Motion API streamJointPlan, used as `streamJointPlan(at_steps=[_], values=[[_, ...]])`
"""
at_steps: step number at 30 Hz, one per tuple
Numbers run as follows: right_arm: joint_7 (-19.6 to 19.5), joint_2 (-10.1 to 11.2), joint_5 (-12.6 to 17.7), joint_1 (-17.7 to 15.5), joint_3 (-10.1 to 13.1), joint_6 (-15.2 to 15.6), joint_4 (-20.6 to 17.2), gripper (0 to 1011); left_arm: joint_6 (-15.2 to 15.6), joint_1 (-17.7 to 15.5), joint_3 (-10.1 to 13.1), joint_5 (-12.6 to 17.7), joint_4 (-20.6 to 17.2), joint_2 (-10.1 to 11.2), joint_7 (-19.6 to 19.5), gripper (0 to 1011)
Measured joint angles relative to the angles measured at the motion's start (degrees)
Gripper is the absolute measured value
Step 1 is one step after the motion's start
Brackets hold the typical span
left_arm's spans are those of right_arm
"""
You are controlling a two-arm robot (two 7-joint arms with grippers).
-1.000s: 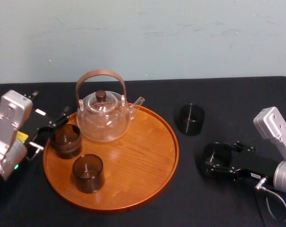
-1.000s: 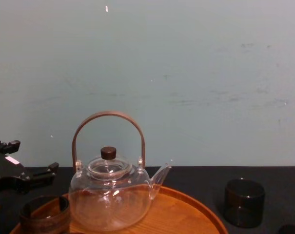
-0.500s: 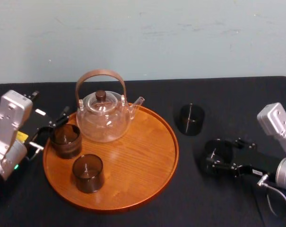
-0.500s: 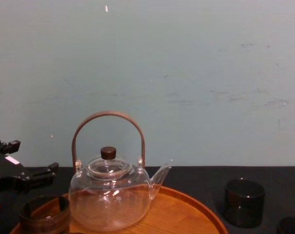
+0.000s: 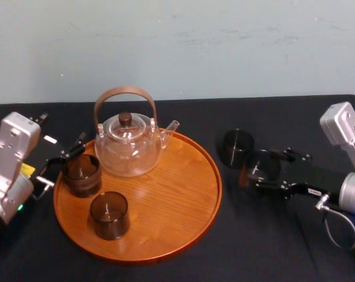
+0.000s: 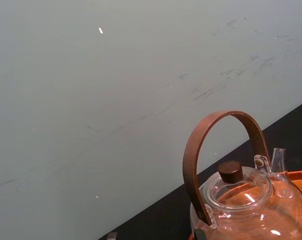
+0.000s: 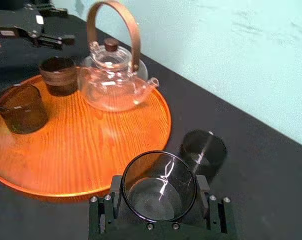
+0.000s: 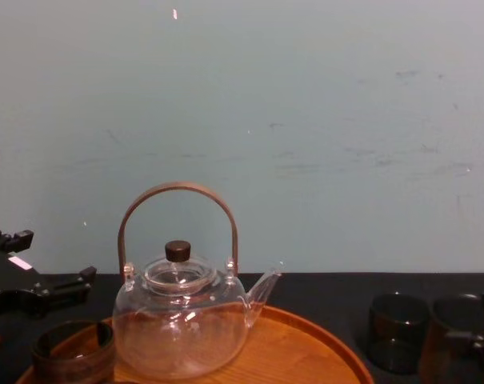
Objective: Pick up the glass from the table and place it on the tray.
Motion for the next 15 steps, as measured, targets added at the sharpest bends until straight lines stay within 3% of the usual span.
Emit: streamJointPlan(at_steps=[6, 15], values=[[1.75, -0.41, -0.52, 2.93, -2.48, -1.0, 1.03, 901, 0.0, 0.0, 0.0, 0.0, 0.0, 0.0, 0.0, 1001], [4.39, -2.73, -1.49, 7.97, -7.2, -2.73, 3.12, 901, 0.0, 0.0, 0.0, 0.0, 0.0, 0.0, 0.0, 1001]])
